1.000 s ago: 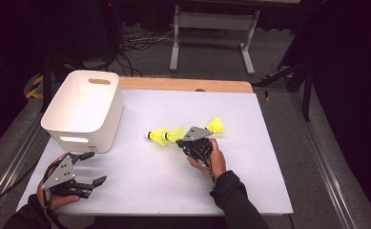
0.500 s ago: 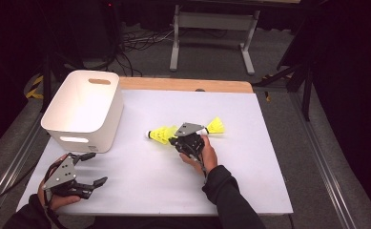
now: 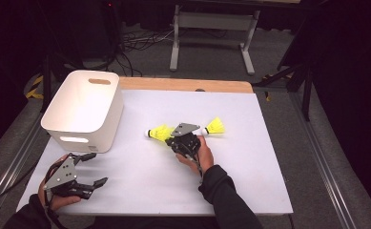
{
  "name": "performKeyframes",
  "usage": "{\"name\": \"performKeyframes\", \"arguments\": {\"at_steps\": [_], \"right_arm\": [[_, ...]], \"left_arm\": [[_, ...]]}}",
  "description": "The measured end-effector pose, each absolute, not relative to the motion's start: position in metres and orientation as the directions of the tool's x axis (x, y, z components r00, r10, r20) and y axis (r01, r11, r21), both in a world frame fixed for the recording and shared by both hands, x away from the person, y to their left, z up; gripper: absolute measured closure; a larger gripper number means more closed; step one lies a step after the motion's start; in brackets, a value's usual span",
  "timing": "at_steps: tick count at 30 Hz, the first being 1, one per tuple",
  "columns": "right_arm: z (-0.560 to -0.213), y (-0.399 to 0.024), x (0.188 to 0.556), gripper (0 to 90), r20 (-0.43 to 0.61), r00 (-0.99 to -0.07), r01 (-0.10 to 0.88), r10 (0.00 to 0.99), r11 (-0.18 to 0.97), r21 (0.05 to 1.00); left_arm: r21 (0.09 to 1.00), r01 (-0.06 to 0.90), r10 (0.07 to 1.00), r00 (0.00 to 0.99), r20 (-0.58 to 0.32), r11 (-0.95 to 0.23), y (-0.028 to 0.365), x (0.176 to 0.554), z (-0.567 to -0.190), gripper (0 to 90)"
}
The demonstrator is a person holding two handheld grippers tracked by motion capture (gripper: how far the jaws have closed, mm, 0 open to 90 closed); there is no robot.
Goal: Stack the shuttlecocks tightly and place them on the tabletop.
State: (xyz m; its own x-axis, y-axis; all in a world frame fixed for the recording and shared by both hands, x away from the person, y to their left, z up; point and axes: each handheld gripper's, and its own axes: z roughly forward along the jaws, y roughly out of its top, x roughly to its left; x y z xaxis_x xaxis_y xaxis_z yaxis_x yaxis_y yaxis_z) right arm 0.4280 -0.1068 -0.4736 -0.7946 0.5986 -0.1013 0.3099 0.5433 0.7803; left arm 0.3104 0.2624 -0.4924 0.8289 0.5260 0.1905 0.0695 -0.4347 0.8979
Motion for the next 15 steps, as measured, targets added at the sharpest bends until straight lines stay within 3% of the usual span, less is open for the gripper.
{"name": "performKeyframes", "arguments": {"at_steps": [10,15], "right_arm": [[-0.478,-0.107,0.423,63.8,-0.122,-0.779,0.321,0.615,0.558,0.766],[-0.472,-0.110,0.414,60.2,-0.153,-0.768,0.291,0.621,0.552,0.781]], "left_arm": [[0.891,0.070,0.526,0.827,0.200,-0.449,0.261,0.310,-0.493,13.0],[0.892,0.071,0.530,0.824,0.200,-0.447,0.261,0.310,-0.493,13.1]]}}
